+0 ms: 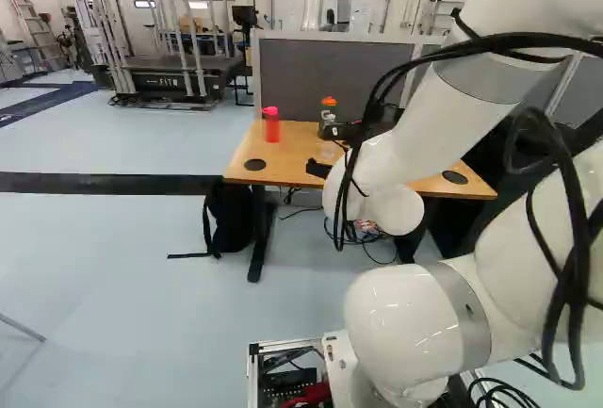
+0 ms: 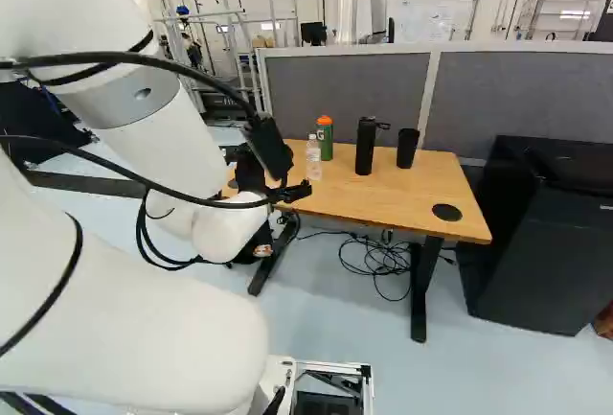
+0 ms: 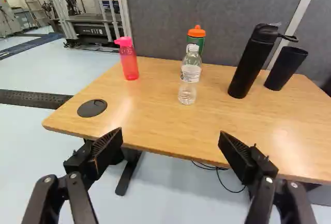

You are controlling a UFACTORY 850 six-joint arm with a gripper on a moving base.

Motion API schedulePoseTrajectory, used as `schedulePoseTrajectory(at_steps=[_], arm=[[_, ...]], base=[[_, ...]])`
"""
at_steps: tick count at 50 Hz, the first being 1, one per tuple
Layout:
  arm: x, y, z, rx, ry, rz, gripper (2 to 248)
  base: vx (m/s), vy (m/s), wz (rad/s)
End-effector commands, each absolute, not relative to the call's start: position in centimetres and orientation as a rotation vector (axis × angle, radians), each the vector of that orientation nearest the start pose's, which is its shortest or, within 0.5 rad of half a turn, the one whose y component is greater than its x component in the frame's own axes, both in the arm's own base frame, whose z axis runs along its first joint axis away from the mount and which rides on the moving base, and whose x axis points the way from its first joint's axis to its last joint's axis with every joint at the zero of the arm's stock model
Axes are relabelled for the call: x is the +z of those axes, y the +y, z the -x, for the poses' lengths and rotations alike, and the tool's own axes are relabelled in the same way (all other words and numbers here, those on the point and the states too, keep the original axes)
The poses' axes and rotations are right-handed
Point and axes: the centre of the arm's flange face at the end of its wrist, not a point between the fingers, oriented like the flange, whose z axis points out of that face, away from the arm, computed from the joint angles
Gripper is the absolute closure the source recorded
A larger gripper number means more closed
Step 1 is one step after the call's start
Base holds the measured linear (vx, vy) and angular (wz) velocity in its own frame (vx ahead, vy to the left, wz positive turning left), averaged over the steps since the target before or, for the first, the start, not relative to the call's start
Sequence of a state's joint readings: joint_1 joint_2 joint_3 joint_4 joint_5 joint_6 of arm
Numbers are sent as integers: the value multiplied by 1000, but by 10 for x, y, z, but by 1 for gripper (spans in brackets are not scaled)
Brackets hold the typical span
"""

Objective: Pick up the green bottle from the table

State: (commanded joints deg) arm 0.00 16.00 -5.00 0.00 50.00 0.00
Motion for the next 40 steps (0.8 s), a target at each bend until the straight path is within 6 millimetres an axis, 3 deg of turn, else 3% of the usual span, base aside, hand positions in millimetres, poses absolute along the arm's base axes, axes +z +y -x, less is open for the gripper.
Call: schedulePoseTrajectory(at_steps=[40], arm=[[366, 0, -270, -1824, 0, 2558, 3]], base=[[170, 1, -14]])
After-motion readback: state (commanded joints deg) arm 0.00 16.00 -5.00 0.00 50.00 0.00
